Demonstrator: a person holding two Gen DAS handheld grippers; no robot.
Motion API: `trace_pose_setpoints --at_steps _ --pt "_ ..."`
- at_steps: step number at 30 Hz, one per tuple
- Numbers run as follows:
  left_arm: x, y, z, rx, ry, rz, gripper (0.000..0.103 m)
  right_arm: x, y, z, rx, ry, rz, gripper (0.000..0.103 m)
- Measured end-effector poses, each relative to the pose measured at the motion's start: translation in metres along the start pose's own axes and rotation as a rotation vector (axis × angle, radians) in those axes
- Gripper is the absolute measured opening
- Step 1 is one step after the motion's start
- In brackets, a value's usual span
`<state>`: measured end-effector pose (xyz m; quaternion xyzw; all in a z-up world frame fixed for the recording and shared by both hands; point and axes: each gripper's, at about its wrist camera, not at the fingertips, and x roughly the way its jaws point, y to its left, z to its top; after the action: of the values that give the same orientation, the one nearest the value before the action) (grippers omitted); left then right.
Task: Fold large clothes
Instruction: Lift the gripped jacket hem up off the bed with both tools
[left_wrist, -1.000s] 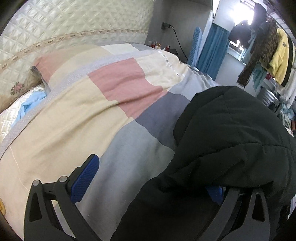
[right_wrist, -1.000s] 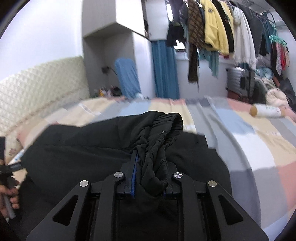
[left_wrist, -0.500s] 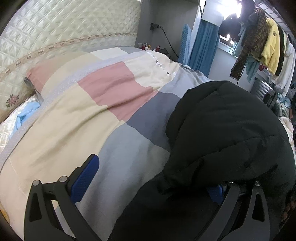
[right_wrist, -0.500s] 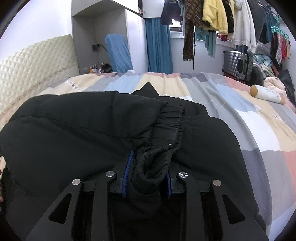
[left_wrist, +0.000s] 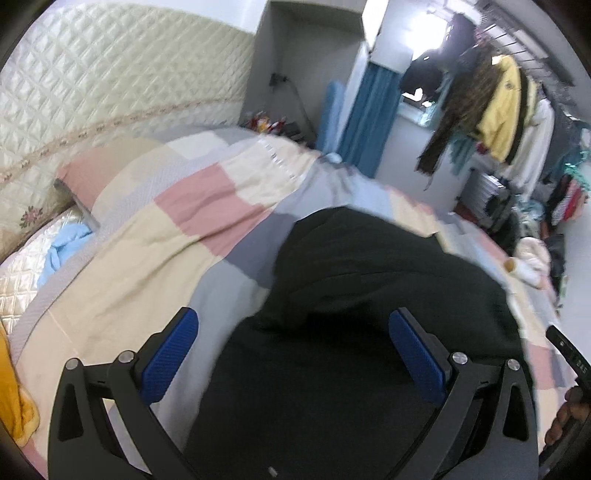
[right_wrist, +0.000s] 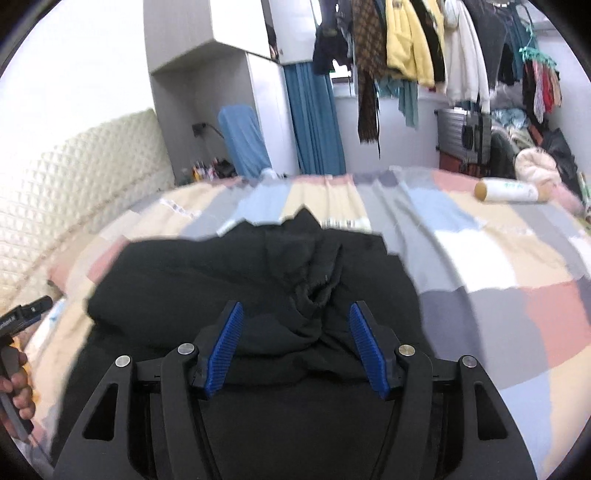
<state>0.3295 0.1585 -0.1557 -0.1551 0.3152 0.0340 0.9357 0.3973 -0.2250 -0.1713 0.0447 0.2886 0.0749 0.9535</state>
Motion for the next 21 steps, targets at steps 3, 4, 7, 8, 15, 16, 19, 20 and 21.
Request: trace_pose_setpoints --at_steps 3,4,7,8,15,16,19,20,21 --pt "-0.046 -0.019 0.007 0.021 -0.028 -0.025 0.102 -0.047 0.006 0.017 -0.003 -0.057 0.005 0.059" --pt "-0.060 -0.024 0.010 0.024 -0.038 -0.034 0.102 -0.058 0.008 0.023 -0.005 -0.069 0.002 0.059" --pt "-0.109 -0.038 0.020 0.027 -0.072 -0.076 0.103 -0.107 0.016 0.038 -0.021 -0.119 0.012 0.059" --pt "-0.125 -0.043 0.023 0.035 -0.084 -0.085 0.103 -0.121 0.018 0.042 -0.027 -0.134 0.012 0.059" --pt "-0.208 -0.057 0.025 0.064 -0.123 -0.132 0.103 -0.211 0.022 0.054 -0.023 -0.218 0.058 0.060" --pt "-0.217 -0.057 0.023 0.070 -0.120 -0.137 0.103 -0.220 0.021 0.053 -0.018 -0.217 0.068 0.060" --pt "-0.237 -0.053 0.014 0.079 -0.105 -0.159 0.103 -0.238 0.010 0.044 -0.011 -0.196 0.098 0.061" --pt "-0.240 -0.050 0.011 0.074 -0.090 -0.175 0.103 -0.240 0.004 0.041 -0.002 -0.175 0.103 0.061" --pt "-0.240 -0.046 0.007 0.067 -0.064 -0.196 0.103 -0.241 -0.001 0.037 0.000 -0.155 0.101 0.061"
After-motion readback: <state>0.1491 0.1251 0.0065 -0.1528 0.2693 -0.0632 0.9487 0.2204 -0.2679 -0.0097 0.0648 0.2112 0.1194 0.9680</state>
